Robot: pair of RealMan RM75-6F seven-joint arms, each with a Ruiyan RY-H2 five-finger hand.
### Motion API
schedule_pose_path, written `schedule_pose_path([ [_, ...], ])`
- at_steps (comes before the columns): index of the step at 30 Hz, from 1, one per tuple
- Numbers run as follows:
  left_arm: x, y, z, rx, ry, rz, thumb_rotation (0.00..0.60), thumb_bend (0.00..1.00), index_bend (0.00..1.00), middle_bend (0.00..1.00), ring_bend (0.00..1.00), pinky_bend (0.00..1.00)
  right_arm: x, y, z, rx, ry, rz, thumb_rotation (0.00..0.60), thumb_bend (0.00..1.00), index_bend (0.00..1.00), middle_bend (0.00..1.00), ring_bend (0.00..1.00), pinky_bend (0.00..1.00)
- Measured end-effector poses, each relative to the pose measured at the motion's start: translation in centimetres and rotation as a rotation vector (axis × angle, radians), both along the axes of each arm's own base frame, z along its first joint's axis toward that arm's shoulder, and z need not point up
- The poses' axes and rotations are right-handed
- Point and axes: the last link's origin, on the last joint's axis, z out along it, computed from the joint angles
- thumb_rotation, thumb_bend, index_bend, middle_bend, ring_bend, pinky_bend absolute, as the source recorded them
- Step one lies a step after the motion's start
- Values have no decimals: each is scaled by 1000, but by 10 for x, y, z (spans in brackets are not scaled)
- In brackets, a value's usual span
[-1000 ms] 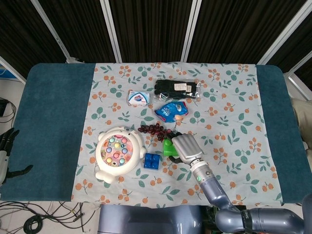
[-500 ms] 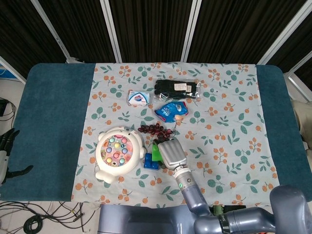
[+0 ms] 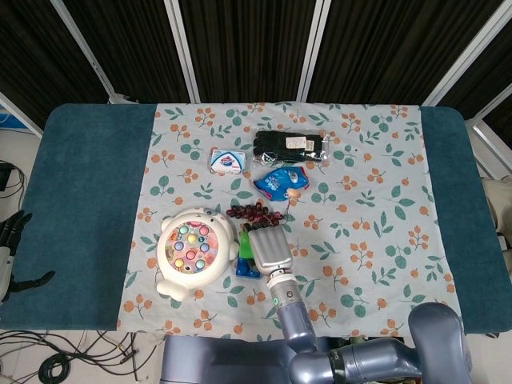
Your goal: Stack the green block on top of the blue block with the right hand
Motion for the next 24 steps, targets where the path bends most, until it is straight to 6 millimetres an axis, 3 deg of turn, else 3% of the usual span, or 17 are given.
schedule_pose_path([
  [24,0,0,0,3,-4,1,600,0,0,0,0,0,9,7,-11,14,-34,-86,600,503,604,533,468,514],
])
